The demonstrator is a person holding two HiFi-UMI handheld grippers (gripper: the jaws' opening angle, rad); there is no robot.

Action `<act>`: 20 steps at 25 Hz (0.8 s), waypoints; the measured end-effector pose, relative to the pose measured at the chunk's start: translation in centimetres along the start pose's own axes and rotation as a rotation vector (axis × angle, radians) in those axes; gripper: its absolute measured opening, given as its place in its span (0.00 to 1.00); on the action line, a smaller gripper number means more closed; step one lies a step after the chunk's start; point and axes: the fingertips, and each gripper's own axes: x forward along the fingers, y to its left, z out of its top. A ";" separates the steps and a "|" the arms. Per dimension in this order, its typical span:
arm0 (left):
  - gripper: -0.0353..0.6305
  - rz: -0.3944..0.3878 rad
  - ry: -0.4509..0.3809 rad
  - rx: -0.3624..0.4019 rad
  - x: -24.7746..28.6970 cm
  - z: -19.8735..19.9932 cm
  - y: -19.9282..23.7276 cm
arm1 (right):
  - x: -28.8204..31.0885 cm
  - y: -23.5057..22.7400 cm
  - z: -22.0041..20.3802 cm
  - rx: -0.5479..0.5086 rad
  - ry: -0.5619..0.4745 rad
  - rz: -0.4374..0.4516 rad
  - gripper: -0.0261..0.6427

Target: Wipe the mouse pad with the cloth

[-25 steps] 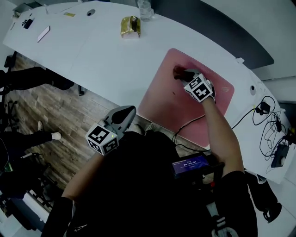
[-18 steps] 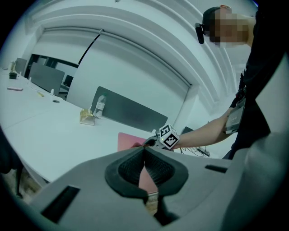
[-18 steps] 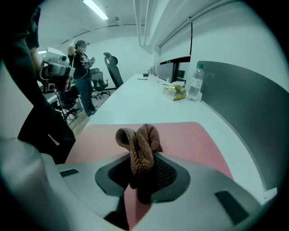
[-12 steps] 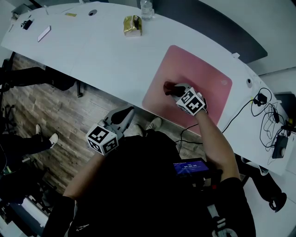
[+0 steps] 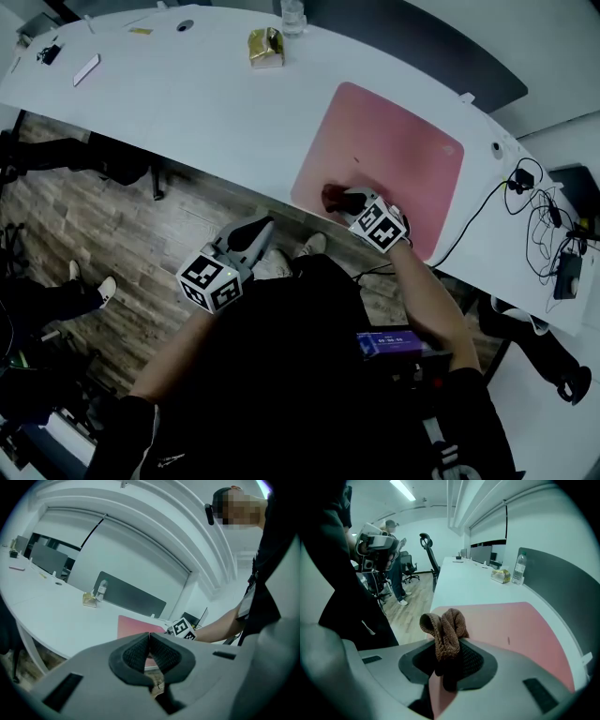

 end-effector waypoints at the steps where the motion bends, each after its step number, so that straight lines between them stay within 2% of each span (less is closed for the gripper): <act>1: 0.07 -0.006 0.001 0.001 -0.2 -0.2 -0.2 | 0.0 0.6 -0.2 -0.008 0.004 -0.009 0.21; 10: 0.07 -0.039 0.002 -0.005 -1.3 -1.4 -1.2 | -1.0 3.8 -1.6 -0.010 0.024 -0.036 0.21; 15: 0.07 -0.058 -0.009 -0.001 -1.2 -1.4 -1.7 | -1.5 5.0 -2.5 0.015 0.039 -0.007 0.21; 20: 0.07 -0.056 -0.012 -0.008 -1.3 -1.6 -2.0 | -2.1 6.8 -2.4 0.013 0.008 0.048 0.21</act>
